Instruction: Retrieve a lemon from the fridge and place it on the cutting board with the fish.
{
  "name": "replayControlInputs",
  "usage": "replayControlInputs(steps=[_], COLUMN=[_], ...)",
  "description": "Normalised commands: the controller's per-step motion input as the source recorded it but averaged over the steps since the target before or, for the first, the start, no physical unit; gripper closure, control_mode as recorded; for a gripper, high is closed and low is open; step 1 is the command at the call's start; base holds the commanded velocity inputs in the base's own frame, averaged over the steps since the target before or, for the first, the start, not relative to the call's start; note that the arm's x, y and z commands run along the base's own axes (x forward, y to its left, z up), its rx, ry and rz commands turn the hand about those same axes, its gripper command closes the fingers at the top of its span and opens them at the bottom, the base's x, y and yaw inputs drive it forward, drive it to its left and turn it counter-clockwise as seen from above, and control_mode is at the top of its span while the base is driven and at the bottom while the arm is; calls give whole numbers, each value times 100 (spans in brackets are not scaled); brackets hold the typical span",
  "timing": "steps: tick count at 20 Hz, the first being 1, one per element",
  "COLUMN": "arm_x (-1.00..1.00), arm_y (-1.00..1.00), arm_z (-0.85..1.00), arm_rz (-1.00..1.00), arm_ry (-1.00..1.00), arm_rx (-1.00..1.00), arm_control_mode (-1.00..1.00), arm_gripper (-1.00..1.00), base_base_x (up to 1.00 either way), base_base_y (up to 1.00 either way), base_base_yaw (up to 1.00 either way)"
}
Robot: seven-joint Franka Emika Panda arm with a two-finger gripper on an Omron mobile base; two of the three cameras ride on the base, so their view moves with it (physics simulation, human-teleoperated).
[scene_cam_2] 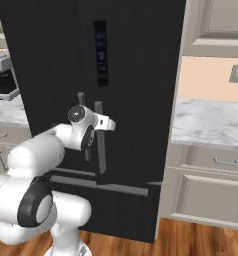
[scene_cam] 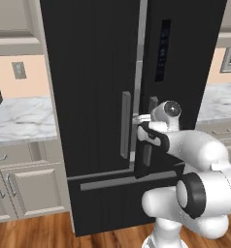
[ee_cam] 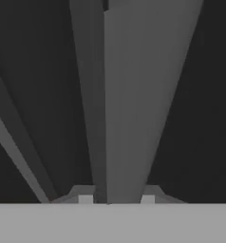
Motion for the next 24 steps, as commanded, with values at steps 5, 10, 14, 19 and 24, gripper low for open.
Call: replayControlInputs(steps=[5,10,14,19,24], arm_x=[-100,-100,-100,-93,-78], arm_y=[-72,-77,-81,-85,-84], arm_z=[28,50,42,28,41], arm_rz=[0,2,4,6,9], arm_ry=[0,1,0,1,7], arm_rx=[9,9,10,12,13], arm_control_mode=[-100,-100,-100,-100,-100], arm_gripper=[100,100,100,100,100], base_base_x=[0,0,0,0,0], base_base_y=[0,0,0,0,0], base_base_yaw=[0,0,0,0,0])
